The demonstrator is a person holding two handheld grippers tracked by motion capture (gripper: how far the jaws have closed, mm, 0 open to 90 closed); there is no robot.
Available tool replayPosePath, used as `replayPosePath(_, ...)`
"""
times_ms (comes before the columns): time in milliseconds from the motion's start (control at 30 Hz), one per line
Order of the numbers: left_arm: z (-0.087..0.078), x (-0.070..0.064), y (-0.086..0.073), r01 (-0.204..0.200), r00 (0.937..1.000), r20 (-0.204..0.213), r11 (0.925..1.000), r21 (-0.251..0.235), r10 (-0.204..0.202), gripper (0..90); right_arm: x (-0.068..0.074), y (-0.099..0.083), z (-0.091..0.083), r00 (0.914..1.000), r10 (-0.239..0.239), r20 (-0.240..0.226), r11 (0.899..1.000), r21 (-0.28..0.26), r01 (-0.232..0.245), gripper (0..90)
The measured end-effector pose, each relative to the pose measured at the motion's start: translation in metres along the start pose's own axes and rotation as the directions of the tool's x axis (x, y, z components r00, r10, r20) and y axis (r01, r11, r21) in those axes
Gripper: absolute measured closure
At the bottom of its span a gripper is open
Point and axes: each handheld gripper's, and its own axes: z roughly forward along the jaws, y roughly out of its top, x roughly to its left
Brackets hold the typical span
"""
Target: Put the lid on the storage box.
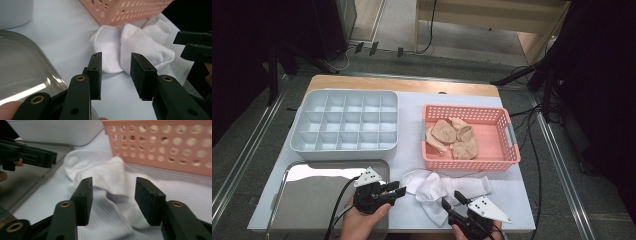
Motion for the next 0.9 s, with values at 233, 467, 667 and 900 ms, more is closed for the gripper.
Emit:
replayPosePath(233, 0.006, -0.012, -0.003, -0.05, 0.9985, 0.02, 0.9986, 0.014, 0.05, 62.2, -0.001, -0.014, -0.004, 0.9985, 0.055, 0.011, 0.995, 0.088, -0.055, 57.5)
replayPosePath(467, 0.017, -0.028, -0.007, -0.127, 0.9912, 0.042, 0.9911, 0.038, 0.126, 55.8, 0.001, -0.022, 0.002, 0.994, 0.069, 0.086, 0.984, 0.155, -0.082, 55.9)
replayPosePath(667, 0.028, -0.041, -0.011, -0.189, 0.9818, 0.029, 0.9805, 0.054, 0.188, 52.8, 0.005, -0.024, 0.002, 0.9921, 0.075, 0.1, 0.984, 0.153, -0.09, 56.7)
replayPosePath(900, 0.037, -0.053, -0.015, -0.249, 0.9676, -0.021, 0.9647, 0.085, 0.252, 51.8, 0.013, -0.026, 0.004, 0.9912, 0.036, 0.127, 0.987, 0.148, -0.055, 60.3)
